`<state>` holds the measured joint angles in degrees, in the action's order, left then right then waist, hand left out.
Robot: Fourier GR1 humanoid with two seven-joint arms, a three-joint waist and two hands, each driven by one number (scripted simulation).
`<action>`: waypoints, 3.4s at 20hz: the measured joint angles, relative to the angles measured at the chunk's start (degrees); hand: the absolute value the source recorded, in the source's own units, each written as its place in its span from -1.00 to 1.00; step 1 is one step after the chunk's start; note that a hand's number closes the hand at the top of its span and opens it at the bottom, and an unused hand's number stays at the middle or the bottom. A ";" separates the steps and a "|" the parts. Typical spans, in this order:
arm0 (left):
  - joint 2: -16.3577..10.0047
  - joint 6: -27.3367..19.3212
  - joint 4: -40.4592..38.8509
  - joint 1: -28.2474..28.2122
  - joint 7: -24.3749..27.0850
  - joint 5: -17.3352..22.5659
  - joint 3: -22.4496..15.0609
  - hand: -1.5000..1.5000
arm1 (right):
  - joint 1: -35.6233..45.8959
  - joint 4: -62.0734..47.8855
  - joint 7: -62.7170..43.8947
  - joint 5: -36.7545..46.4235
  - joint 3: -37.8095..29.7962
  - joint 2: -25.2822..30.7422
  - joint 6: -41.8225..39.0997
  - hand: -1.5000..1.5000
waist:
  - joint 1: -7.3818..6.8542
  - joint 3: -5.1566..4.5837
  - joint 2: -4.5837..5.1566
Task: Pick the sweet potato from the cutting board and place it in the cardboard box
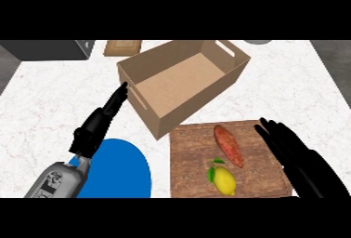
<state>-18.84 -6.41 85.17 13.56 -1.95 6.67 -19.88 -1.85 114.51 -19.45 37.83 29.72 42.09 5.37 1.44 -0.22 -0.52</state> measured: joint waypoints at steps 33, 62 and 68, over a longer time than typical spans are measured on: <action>6.46 9.70 3.60 -1.93 -2.97 -7.21 8.27 0.00 | 8.28 -11.41 -13.53 5.96 -1.24 -24.26 -22.61 -1.00 | -1.46 0.23 0.49; 11.82 15.78 5.09 -2.64 -4.27 -12.05 13.87 0.00 | 9.59 -28.66 -2.79 19.32 -7.07 -32.06 -24.98 -1.00 | -1.43 -0.22 0.14; 13.52 14.78 3.96 -3.07 -3.18 -14.13 13.23 0.00 | 9.43 -31.50 -0.23 21.40 -7.99 -32.24 -23.11 1.00 | -1.34 -0.49 -0.09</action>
<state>-5.32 8.37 89.13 10.50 -5.12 -7.45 -6.65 7.58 83.01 -19.68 59.22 21.73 9.85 -17.74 0.10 -0.71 -0.60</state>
